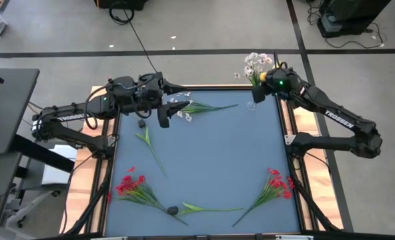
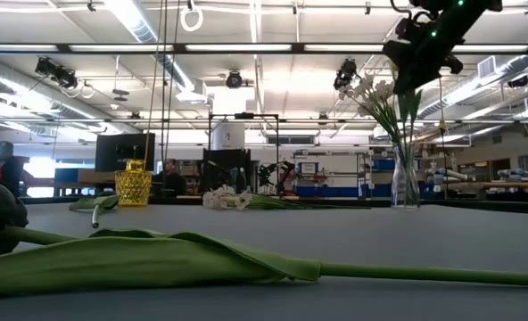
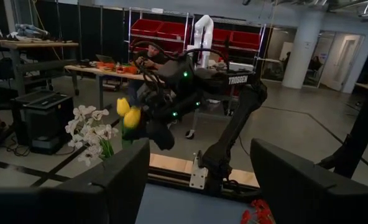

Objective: Sort flowers into vase by color
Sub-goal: Put the yellow tulip into the transparent vase, then put the white flowers into the transparent vase

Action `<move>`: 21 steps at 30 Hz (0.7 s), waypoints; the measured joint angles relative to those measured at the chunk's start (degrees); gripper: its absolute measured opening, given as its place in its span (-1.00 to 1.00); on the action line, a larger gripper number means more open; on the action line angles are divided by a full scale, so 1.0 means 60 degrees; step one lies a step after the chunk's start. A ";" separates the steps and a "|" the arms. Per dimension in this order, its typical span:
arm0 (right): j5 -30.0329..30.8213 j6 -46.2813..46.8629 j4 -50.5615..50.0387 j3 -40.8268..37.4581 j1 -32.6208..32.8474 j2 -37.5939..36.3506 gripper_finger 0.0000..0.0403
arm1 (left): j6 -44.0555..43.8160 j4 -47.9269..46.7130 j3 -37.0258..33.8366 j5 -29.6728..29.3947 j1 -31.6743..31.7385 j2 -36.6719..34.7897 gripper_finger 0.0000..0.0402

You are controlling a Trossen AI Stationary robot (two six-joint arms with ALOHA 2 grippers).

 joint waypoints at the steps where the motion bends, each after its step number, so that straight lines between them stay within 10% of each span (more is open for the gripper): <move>1: -0.0043 0.0004 -0.0040 0.0000 -0.0014 0.0000 -0.30 | 0.0000 0.0001 0.0000 0.0001 0.0000 0.0000 0.41; 10: -0.0357 0.0760 -0.2503 0.1573 -0.0014 -0.0004 0.25 | -0.0004 0.0004 0.0000 0.0000 0.0000 0.0004 0.41; 21: -0.2842 0.1088 -0.3276 0.3297 0.0691 -0.0338 0.32 | -0.0004 0.0002 0.0000 0.0000 0.0000 0.0004 0.41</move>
